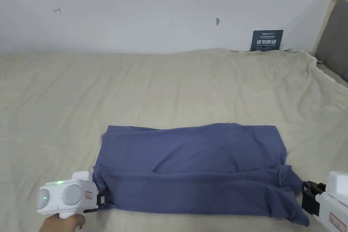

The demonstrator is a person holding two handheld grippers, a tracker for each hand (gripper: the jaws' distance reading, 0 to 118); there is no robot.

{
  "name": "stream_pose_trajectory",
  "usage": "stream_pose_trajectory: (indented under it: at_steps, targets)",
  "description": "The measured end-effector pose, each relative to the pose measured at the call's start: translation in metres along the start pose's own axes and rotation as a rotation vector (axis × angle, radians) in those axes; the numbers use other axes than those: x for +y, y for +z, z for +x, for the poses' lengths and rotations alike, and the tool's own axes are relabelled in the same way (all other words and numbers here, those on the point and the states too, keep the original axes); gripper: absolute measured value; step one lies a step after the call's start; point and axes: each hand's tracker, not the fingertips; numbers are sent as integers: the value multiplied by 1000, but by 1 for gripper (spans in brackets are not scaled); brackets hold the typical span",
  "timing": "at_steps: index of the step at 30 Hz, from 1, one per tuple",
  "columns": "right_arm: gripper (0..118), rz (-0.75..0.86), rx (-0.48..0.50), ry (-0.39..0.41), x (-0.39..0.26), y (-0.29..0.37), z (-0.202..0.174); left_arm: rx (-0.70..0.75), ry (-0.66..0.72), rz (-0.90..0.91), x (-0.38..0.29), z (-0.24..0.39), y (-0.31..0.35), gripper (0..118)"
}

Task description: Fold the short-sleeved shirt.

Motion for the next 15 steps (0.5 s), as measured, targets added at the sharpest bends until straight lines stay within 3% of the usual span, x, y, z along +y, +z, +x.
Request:
stream_pose_trajectory:
  at_steps: [1, 2, 3, 4, 5, 13, 14, 15]
  targets:
    - [11, -21, -3, -18, -1, -9, 5, -30, 38, 23, 0, -3, 6, 3]
    - [28, -53, -24, -21, -2, -19, 8, -49, 52, 33, 1, -4, 11, 3]
    - [57, -101, -32, -20, -3, -29, 11, -51, 48, 40, 3, -7, 15, 3]
    - [73, -141, -30, -18, -6, -40, 14, -49, 40, 47, 3, -8, 20, 3]
    - [78, -158, -28, -22, -9, -50, 18, -56, 37, 53, 4, -9, 24, 3]
    - [76, -312, -86, -6, -27, -98, 18, -129, 94, 65, 15, -31, 20, 3]
    - [72, -322, -80, -13, -30, -100, 17, -132, 98, 61, 15, -33, 18, 3]
    - [60, -326, -74, -24, -33, -101, 17, -132, 100, 57, 15, -34, 12, 3]
